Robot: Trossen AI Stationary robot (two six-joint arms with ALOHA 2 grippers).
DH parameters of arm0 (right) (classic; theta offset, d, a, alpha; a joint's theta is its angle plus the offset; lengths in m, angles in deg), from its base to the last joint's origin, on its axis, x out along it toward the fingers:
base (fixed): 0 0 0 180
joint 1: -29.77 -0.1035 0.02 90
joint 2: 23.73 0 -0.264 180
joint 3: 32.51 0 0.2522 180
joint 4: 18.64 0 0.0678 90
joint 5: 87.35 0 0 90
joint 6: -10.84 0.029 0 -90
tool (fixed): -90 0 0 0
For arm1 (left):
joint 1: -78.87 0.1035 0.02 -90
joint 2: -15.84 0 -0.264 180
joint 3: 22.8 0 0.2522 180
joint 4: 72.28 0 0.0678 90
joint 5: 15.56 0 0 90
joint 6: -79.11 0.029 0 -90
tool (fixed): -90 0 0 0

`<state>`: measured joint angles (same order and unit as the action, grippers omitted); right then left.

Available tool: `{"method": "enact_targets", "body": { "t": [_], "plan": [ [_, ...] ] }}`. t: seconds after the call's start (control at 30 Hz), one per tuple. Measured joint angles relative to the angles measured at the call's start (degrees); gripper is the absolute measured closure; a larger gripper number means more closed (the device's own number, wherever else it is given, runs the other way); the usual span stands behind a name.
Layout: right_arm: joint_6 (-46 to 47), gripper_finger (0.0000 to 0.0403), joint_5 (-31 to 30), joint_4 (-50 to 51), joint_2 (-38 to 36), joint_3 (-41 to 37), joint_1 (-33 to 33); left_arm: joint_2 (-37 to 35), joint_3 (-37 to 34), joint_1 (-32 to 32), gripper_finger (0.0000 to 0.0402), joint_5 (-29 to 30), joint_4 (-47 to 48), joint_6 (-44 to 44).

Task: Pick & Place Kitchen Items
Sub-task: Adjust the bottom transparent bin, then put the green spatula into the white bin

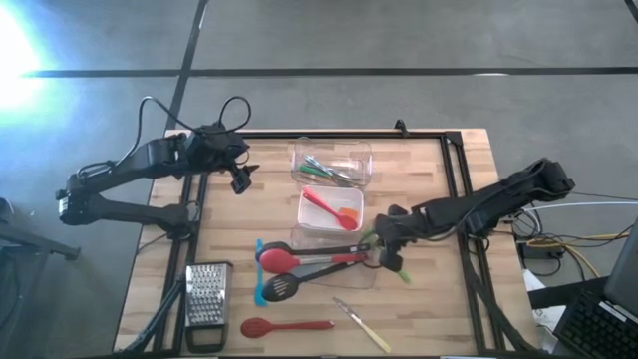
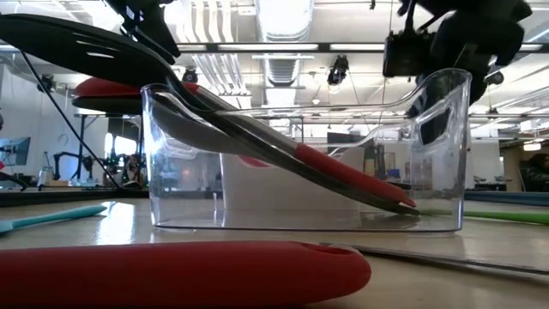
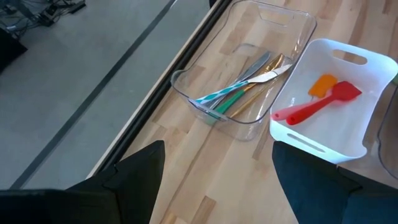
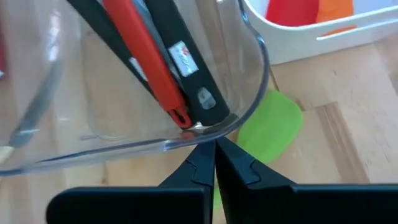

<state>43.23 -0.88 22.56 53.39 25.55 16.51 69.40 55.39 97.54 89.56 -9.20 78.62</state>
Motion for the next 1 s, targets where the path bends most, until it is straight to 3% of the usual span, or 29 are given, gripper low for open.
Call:
{"method": "enact_targets", "body": {
  "t": [0.43,0.7,0.83,1.0],
  "plan": [
    [-6.38,0.0394,3.63,-3.41,5.41,0.35,3.76,0.00,0.00,0.00,0.0101,0.02,0.31,0.01],
    [-10.70,0.0392,3.37,4.80,4.69,0.34,4.11,0.00,-0.01,0.00,0.0101,0.02,0.44,0.26],
    [-11.85,0.0367,3.54,4.52,4.64,0.17,4.13,0.00,0.00,0.00,0.0101,0.02,0.45,0.28],
    [-9.70,0.0308,3.52,3.45,4.64,-0.57,4.15,0.00,0.00,0.00,0.0101,0.02,0.46,0.17]
  ]
}}
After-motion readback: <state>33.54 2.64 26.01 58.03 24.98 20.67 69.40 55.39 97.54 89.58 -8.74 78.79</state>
